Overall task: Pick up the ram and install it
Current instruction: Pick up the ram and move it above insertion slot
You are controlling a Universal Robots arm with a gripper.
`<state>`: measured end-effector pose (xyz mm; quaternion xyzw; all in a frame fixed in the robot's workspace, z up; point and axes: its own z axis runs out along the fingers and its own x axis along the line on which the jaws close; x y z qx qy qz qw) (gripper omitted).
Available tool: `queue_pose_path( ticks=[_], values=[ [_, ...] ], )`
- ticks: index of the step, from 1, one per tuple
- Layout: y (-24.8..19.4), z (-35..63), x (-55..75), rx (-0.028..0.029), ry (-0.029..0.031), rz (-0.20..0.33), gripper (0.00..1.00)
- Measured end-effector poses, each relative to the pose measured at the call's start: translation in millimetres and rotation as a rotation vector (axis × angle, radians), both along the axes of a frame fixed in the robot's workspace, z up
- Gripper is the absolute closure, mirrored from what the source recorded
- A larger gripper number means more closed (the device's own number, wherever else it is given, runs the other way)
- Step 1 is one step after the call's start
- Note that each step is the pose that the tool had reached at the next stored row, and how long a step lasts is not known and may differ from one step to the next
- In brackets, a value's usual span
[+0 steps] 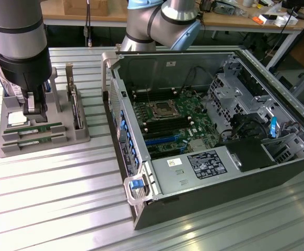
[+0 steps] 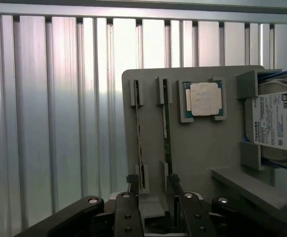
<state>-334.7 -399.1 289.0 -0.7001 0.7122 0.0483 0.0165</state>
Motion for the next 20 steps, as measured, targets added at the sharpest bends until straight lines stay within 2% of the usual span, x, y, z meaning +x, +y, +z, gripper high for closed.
queue_pose_path(
  ticks=[1,2,3,15,20],
  values=[
    [0.0,-0.4,0.0,-0.0141,-0.0002,0.0,0.64],
    [0.0,-0.9,0.0,-0.0252,-0.0003,0.001,0.64],
    [0.0,-1.3,0.1,-0.0306,-0.0002,0.001,0.64],
    [0.0,-8.1,-3.6,-0.0308,-0.0002,0.002,0.64],
    [-0.4,-17.9,-7.1,-0.0309,-0.0001,0.002,0.64]
  ],
)
